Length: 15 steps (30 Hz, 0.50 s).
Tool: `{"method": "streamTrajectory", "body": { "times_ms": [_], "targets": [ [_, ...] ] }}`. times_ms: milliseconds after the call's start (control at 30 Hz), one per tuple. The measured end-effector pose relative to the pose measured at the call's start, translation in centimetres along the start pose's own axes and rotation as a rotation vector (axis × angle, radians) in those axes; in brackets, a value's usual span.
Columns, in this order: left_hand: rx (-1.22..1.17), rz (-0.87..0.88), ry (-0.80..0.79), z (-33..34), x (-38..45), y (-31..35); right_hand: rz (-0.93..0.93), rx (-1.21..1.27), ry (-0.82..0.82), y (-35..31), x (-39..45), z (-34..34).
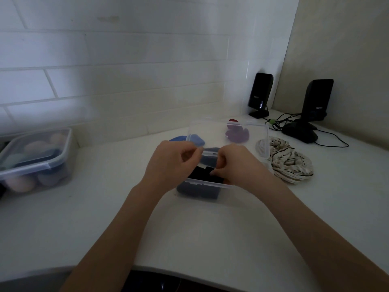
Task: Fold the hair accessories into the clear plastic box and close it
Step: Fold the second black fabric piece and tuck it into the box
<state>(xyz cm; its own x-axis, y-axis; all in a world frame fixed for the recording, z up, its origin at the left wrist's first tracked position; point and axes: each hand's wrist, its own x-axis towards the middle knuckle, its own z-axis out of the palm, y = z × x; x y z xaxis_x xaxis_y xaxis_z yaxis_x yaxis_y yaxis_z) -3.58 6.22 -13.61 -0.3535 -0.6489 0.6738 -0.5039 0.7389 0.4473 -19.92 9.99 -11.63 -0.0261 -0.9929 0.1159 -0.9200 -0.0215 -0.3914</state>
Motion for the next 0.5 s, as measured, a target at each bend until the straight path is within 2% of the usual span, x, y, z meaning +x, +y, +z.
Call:
{"method": "streamTrajectory", "body": {
  "times_ms": [200,300,400,500],
  "targets": [
    [0.058,-0.002,-0.028,0.1,0.0,0.2,-0.024,-0.178,-0.012,-0.8,-0.6,-0.6],
    [0.069,-0.006,-0.035,0.0,0.0,0.3,-0.079,-0.201,-0.083,-1.4,-0.6,-1.0],
    [0.069,-0.012,-0.041,0.0,0.0,0.5,-0.049,-0.206,-0.139,-1.7,-0.4,-1.1],
    [0.078,-0.022,-0.046,0.0,0.0,0.5,-0.109,-0.221,-0.133,-1.5,-0.7,-0.8]
  ]
}}
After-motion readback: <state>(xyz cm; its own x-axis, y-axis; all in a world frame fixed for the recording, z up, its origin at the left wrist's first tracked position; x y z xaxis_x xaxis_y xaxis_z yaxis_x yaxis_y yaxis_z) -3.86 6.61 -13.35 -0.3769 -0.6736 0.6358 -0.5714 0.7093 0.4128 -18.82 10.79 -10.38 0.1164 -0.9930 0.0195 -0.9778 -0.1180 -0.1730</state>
